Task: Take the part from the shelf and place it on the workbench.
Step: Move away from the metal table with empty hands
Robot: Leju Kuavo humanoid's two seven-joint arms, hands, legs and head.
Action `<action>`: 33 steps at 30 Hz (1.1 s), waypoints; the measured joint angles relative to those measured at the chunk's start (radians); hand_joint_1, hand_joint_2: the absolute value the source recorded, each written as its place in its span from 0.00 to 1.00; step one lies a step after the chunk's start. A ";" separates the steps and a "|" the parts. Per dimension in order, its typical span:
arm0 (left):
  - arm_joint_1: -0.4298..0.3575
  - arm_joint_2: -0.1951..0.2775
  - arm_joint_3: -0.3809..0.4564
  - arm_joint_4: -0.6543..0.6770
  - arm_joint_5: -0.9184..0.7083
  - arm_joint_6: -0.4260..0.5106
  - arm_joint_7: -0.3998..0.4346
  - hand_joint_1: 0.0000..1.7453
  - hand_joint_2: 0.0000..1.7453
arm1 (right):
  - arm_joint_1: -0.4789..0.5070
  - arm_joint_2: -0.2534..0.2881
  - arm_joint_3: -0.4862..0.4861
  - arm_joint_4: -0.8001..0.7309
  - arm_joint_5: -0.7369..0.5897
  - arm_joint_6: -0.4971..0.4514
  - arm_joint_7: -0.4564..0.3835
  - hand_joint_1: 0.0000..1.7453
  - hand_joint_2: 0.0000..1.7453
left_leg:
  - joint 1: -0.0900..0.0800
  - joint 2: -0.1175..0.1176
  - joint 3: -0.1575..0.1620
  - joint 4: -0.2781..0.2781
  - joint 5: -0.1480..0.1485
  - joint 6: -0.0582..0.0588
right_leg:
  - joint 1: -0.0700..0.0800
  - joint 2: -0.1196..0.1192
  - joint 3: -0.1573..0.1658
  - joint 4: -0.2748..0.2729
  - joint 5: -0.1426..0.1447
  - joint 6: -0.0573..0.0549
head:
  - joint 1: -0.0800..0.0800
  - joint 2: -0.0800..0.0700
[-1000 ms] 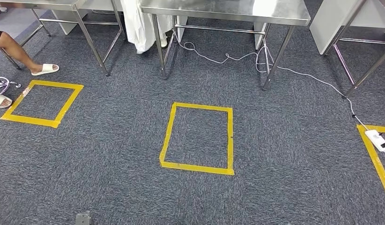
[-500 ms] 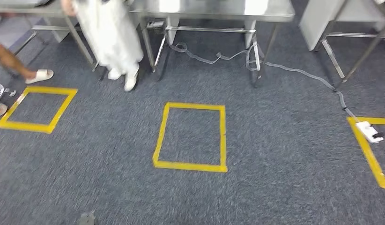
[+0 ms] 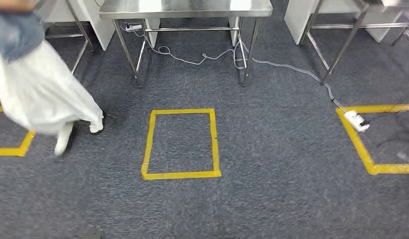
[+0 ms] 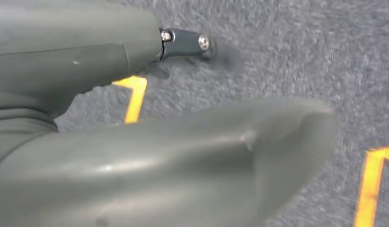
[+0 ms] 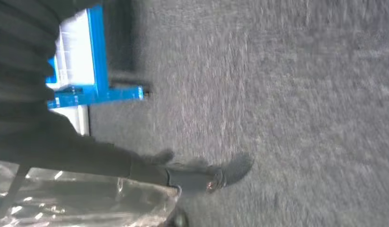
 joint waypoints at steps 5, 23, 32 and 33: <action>-0.003 -0.003 0.001 -0.001 0.000 -0.001 0.000 0.00 0.00 | 0.003 -0.004 0.000 0.002 0.002 -0.002 0.000 0.00 1.00 | 0.019 0.053 0.052 -0.113 0.053 -0.010 | 0.001 -0.073 -0.058 0.099 -0.052 0.004 | -0.004 0.000; 0.004 -0.011 0.000 0.000 0.000 -0.001 0.001 0.00 0.00 | 0.001 -0.011 -0.001 0.000 0.004 0.001 0.002 0.00 1.00 | 0.070 0.058 -0.078 0.259 -0.204 -0.148 | -0.047 -0.080 -0.017 -0.007 0.015 0.012 | -0.021 0.000; 0.002 -0.009 0.001 0.001 0.000 -0.001 -0.004 0.00 0.00 | 0.006 -0.011 -0.002 0.000 0.010 -0.014 0.019 0.00 1.00 | 0.043 0.021 0.060 -0.031 -0.041 -0.118 | -0.019 -0.016 -0.024 -0.003 0.023 0.019 | -0.020 0.000; 0.002 -0.010 0.001 0.001 0.000 -0.001 -0.004 0.00 0.00 | 0.006 -0.012 -0.003 0.000 0.012 -0.011 0.027 0.00 1.00 | 0.040 0.021 0.058 -0.033 -0.038 -0.126 | -0.017 -0.016 -0.027 -0.001 0.023 0.019 | -0.018 0.000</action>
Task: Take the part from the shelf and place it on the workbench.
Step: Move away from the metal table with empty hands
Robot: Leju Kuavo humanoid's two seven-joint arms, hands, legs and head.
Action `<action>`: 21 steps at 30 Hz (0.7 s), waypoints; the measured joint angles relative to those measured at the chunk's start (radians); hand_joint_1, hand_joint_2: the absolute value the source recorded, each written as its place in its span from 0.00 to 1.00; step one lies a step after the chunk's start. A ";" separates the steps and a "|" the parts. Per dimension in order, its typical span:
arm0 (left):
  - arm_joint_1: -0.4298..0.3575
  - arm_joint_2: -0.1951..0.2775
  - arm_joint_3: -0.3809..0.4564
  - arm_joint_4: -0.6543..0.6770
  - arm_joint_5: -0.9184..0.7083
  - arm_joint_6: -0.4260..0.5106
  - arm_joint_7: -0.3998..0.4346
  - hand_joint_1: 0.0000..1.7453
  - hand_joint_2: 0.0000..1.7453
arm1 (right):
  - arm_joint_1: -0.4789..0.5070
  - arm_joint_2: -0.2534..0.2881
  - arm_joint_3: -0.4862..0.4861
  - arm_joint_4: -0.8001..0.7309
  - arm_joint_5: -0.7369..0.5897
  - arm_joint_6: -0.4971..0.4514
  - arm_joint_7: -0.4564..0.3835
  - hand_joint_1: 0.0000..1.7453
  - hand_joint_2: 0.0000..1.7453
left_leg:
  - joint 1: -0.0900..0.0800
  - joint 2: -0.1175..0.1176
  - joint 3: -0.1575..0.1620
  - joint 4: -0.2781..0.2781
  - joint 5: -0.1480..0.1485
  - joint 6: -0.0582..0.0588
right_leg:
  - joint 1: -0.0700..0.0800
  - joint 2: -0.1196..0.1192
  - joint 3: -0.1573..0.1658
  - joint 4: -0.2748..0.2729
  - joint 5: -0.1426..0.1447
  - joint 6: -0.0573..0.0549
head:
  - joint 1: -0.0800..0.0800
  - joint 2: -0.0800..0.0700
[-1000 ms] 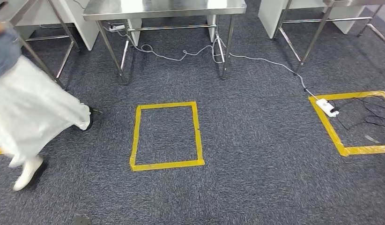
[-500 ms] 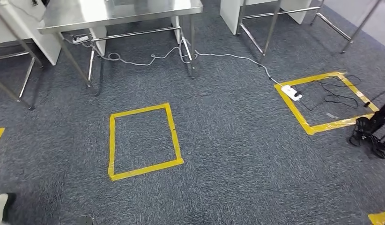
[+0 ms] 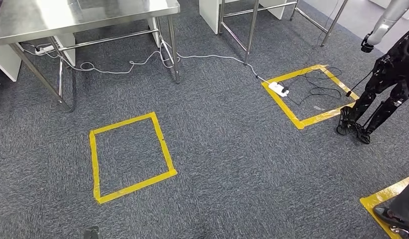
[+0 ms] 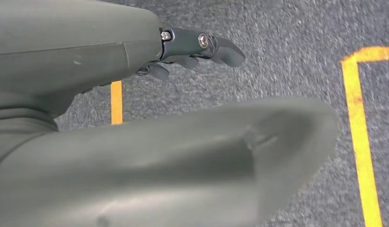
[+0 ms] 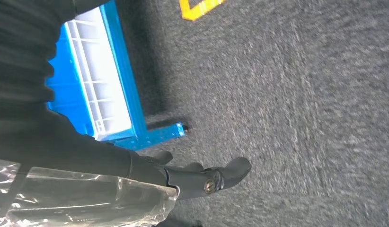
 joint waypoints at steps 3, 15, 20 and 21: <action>0.000 -0.001 0.001 0.000 0.000 0.000 0.000 0.00 0.00 | 0.000 -0.003 -0.001 0.000 0.012 0.015 0.024 0.00 0.50 | -0.013 -0.001 -0.008 0.000 0.007 0.014 | -0.004 -0.002 -0.006 -0.003 0.006 0.011 | 0.000 0.000; 0.002 -0.005 0.009 0.000 -0.004 0.000 -0.007 0.00 0.00 | -0.001 -0.014 -0.005 0.000 0.017 0.032 0.032 0.00 0.00 | -0.024 -0.002 -0.017 0.001 0.018 0.031 | -0.016 -0.004 -0.006 -0.017 0.019 0.030 | 0.000 0.000; 0.002 -0.005 0.011 0.000 -0.003 0.000 -0.009 0.00 0.00 | -0.001 -0.015 -0.007 0.000 0.017 0.033 0.025 0.00 0.50 | -0.025 -0.002 -0.017 0.001 0.018 0.031 | -0.017 -0.004 -0.006 -0.018 0.020 0.031 | 0.000 0.000; 0.002 -0.005 0.012 0.000 -0.003 0.000 -0.009 0.00 0.00 | -0.001 -0.015 -0.008 0.000 0.017 0.034 0.023 0.00 0.75 | -0.025 -0.002 -0.017 0.001 0.018 0.031 | -0.017 -0.004 -0.006 -0.018 0.020 0.031 | 0.000 0.000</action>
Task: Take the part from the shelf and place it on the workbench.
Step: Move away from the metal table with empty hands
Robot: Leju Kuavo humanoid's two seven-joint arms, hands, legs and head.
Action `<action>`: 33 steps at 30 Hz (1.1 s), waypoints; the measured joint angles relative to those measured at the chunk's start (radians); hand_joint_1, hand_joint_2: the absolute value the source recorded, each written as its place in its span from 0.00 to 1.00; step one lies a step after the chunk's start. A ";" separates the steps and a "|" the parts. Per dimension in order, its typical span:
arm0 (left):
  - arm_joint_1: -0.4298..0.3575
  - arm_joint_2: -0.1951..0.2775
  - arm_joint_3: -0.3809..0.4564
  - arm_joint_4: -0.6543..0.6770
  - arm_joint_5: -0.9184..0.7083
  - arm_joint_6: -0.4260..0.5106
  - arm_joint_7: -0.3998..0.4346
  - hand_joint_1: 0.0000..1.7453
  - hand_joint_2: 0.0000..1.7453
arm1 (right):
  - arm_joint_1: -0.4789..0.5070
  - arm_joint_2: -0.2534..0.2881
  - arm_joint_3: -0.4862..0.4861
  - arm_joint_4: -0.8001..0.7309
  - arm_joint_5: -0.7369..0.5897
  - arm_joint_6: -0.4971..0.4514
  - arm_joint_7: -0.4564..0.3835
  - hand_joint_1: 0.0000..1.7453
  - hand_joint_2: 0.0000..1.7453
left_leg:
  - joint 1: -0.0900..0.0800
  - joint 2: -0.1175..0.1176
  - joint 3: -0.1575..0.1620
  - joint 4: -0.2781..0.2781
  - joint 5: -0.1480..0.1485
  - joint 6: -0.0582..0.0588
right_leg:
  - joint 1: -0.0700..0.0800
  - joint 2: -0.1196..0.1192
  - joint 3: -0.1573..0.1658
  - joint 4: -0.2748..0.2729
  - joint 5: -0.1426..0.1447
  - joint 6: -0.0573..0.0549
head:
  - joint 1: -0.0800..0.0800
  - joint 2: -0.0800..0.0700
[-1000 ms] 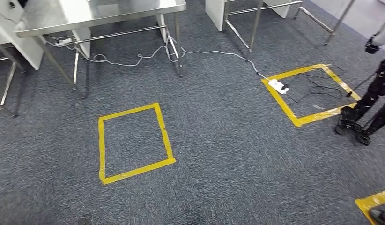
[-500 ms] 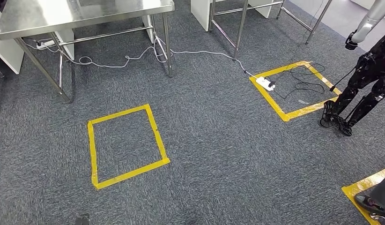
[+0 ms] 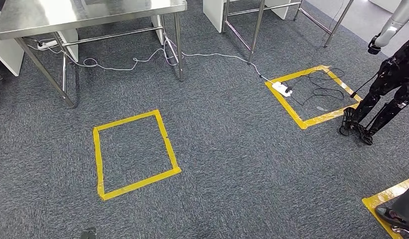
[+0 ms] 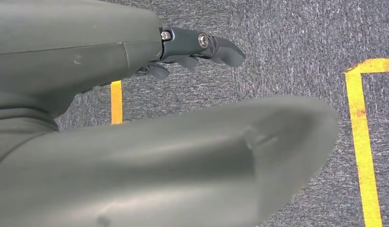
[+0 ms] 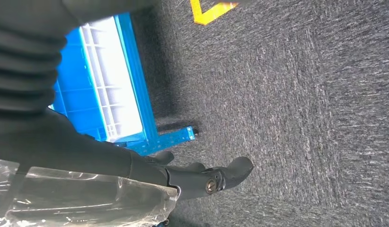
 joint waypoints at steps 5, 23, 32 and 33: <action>0.000 0.000 0.000 0.000 0.000 0.000 0.000 0.00 0.00 | 0.000 -0.001 -0.006 0.000 -0.002 0.009 -0.013 0.00 1.00 | 0.000 0.000 0.000 0.000 0.000 0.000 | 0.000 0.000 0.000 0.000 0.000 0.000 | 0.000 0.000; 0.000 0.000 0.002 0.000 -0.002 0.000 -0.006 0.00 0.00 | 0.000 -0.005 -0.019 0.000 -0.012 0.022 -0.032 0.00 1.00 | 0.000 0.000 0.000 0.000 0.001 0.001 | 0.000 0.000 0.000 0.000 0.000 0.000 | 0.000 0.000; 0.000 0.000 0.002 0.000 -0.006 0.000 -0.006 0.00 0.00 | 0.000 -0.004 -0.032 0.000 -0.016 0.020 -0.022 0.00 1.00 | -0.002 -0.001 -0.002 0.002 0.001 0.002 | -0.003 0.000 0.000 -0.002 0.002 0.003 | 0.000 0.000; 0.000 0.000 0.002 0.000 -0.008 0.000 -0.006 0.00 0.00 | 0.000 -0.003 -0.033 0.000 -0.016 0.020 -0.020 0.00 1.00 | -0.003 -0.002 -0.002 0.002 0.001 0.003 | -0.004 0.000 0.000 -0.002 0.003 0.004 | 0.000 0.000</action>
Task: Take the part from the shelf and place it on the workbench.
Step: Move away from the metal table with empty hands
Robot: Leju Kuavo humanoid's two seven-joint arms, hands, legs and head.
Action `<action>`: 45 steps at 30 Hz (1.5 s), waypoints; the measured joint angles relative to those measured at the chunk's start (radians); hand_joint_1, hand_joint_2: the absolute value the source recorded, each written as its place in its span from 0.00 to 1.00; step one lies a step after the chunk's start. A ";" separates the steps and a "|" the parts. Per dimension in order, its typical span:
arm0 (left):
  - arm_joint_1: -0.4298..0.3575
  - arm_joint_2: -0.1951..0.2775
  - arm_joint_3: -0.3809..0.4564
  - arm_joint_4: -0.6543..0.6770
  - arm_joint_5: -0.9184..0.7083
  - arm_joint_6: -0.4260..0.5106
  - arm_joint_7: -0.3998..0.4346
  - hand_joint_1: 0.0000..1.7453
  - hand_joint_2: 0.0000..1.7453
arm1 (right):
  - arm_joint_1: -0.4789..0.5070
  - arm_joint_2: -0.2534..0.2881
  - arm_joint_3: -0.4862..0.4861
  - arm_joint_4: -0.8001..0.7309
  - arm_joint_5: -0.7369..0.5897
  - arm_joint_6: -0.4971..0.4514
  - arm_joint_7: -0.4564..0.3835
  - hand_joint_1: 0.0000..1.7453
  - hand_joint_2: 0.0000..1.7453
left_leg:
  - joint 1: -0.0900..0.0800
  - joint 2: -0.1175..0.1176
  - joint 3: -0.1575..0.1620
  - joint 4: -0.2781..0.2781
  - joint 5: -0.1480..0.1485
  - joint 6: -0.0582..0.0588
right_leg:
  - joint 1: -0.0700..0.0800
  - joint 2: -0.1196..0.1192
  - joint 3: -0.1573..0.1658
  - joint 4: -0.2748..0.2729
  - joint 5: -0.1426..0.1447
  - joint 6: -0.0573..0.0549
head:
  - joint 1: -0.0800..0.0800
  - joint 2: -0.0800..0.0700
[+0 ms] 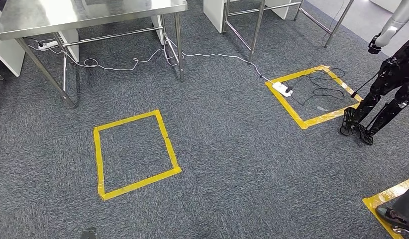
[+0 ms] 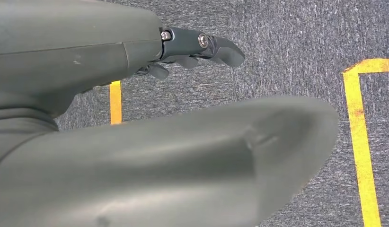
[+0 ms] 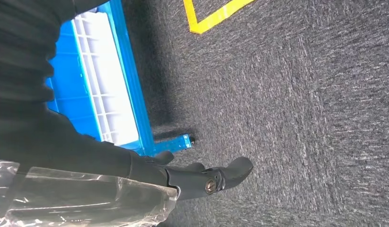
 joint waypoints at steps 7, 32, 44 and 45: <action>0.000 0.000 0.000 0.000 -0.006 0.000 0.000 0.00 0.00 | 0.001 0.005 -0.005 0.000 0.003 0.004 0.009 0.00 1.00 | -0.008 0.003 -0.002 -0.002 0.009 0.018 | -0.008 0.004 -0.003 -0.008 0.010 0.017 | 0.000 0.000; 0.010 -0.002 0.000 0.000 -0.013 -0.001 0.003 0.00 0.00 | 0.000 0.009 -0.022 0.000 0.001 0.003 0.019 0.00 1.00 | 0.045 0.034 -0.069 0.157 -0.048 -0.055 | 0.001 -0.056 0.067 -0.013 -0.046 -0.060 | -0.002 0.000; 0.006 -0.003 -0.001 0.000 -0.020 -0.006 0.002 0.00 0.00 | -0.001 0.008 -0.029 0.000 0.002 0.004 0.019 0.00 1.00 | 0.032 0.055 -0.003 -0.034 0.038 0.009 | 0.006 -0.069 -0.074 0.226 -0.150 -0.033 | 0.003 0.000; 0.006 -0.003 -0.001 0.000 -0.020 -0.006 0.002 0.00 0.00 | 0.000 0.008 -0.030 0.000 0.003 0.004 0.019 0.00 1.00 | 0.031 0.061 -0.007 -0.034 0.039 0.009 | 0.006 -0.069 -0.094 0.271 -0.165 -0.031 | 0.003 0.000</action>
